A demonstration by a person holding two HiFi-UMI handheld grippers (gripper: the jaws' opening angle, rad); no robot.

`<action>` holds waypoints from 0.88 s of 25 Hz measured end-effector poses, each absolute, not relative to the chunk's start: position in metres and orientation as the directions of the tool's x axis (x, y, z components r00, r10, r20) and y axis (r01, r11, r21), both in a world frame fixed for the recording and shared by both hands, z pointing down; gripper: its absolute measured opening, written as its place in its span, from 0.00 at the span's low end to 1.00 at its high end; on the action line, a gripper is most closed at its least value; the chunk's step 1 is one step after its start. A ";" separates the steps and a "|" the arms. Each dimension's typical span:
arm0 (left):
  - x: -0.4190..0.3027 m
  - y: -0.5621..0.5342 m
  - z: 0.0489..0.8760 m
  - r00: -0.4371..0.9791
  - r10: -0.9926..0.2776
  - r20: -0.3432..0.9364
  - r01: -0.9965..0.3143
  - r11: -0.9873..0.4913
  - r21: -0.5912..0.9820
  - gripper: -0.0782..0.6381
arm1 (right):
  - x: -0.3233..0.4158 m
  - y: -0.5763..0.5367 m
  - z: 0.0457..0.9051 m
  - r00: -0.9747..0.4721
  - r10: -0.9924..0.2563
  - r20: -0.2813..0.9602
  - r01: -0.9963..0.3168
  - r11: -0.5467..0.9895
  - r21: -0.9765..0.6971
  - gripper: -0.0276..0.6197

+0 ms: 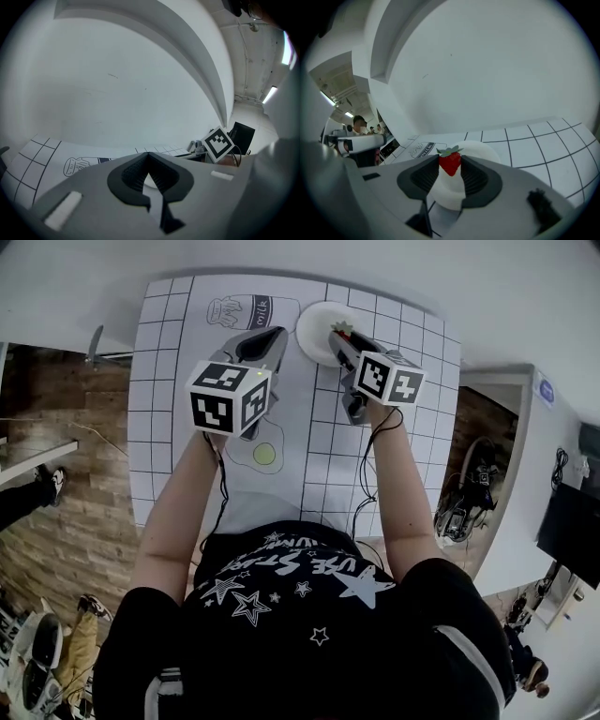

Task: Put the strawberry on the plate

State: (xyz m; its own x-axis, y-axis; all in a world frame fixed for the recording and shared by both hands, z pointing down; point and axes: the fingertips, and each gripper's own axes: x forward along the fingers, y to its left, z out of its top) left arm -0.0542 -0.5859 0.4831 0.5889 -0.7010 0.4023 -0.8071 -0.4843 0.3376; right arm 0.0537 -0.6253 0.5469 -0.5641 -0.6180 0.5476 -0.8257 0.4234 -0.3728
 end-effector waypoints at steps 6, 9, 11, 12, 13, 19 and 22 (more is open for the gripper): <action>-0.058 -0.586 0.492 0.588 -0.695 0.414 -0.808 -0.475 0.349 0.12 | 0.051 -0.629 0.565 -0.526 -0.597 0.605 -0.849 0.411 -0.332 0.28; -0.061 -0.586 0.495 0.586 -0.694 0.417 -0.808 -0.467 0.358 0.12 | 0.053 -0.631 0.572 -0.494 -0.592 0.637 -0.866 0.400 -0.300 0.28; -0.062 -0.586 0.498 0.583 -0.695 0.421 -0.810 -0.462 0.360 0.12 | 0.053 -0.632 0.575 -0.488 -0.591 0.642 -0.869 0.400 -0.292 0.28; -0.063 -0.586 0.499 0.580 -0.695 0.425 -0.813 -0.461 0.357 0.12 | 0.052 -0.632 0.575 -0.489 -0.589 0.643 -0.868 0.403 -0.290 0.28; -0.063 -0.586 0.500 0.578 -0.694 0.429 -0.815 -0.461 0.352 0.12 | 0.051 -0.633 0.576 -0.490 -0.588 0.644 -0.867 0.407 -0.289 0.28; -0.064 -0.586 0.504 0.578 -0.693 0.432 -0.815 -0.462 0.349 0.12 | 0.050 -0.633 0.581 -0.465 -0.577 0.672 -0.875 0.416 -0.248 0.28; -0.064 -0.585 0.505 0.576 -0.692 0.434 -0.816 -0.459 0.351 0.12 | 0.048 -0.633 0.584 -0.450 -0.562 0.695 -0.877 0.427 -0.222 0.28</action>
State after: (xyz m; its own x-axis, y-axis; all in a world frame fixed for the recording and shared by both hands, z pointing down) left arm -0.0644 -0.5849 0.5054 0.5764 -0.6924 0.4340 -0.8160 -0.4590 0.3514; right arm 0.0479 -0.6331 0.5837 -0.4496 -0.5616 0.6946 -0.8766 0.4268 -0.2223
